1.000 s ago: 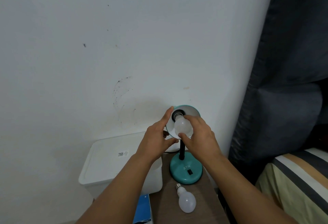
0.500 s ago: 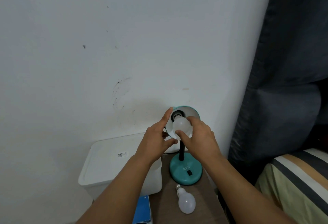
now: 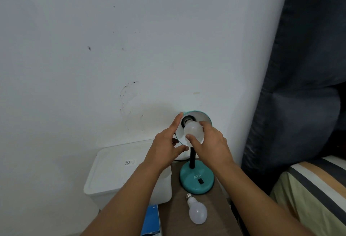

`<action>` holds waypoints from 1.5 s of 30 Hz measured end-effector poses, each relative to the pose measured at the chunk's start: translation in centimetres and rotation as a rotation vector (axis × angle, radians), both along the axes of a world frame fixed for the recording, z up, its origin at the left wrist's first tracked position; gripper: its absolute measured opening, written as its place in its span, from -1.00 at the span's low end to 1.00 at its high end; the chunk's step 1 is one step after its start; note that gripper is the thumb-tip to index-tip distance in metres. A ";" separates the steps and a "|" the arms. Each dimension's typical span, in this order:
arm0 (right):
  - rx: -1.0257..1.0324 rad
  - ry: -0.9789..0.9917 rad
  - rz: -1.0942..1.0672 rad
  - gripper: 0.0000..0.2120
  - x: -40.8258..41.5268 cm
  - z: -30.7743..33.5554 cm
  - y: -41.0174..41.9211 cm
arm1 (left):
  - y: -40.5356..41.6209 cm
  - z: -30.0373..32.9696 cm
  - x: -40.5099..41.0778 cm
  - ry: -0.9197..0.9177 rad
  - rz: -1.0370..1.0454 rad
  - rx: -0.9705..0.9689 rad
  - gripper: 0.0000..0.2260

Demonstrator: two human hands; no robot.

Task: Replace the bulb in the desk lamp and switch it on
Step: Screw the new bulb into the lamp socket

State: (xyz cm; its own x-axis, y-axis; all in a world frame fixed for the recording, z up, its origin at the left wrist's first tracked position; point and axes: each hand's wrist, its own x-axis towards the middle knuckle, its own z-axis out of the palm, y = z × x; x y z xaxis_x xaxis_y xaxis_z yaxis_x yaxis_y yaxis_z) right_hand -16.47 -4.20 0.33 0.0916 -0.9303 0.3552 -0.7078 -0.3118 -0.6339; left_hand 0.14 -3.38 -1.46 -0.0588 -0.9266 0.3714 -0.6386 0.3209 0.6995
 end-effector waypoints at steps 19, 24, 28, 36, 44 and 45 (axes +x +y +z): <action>0.033 -0.083 -0.004 -0.41 0.6 -0.8 -0.2 | 0.2 0.0 -0.2 -0.011 0.026 0.026 -0.11; 0.000 -0.114 0.030 -0.26 -0.1 -1.1 0.6 | 0.8 1.1 -0.1 -0.157 0.050 0.072 -0.02; -0.119 -0.181 0.059 -0.31 -0.7 -2.1 3.2 | 2.0 1.7 0.4 -0.222 0.074 0.080 0.02; -0.029 -0.148 0.274 -0.62 0.9 -4.8 8.7 | 8.0 -0.2 4.1 -0.151 0.207 0.137 -0.25; 0.118 -0.049 0.351 -0.24 4.6 -6.3 7.6 | 13.5 -3.4 12.4 -0.177 0.492 0.230 -0.27; 0.157 -0.055 0.345 -0.15 5.0 -6.3 7.2 | 13.9 -3.8 13.3 -0.188 0.528 0.239 -0.25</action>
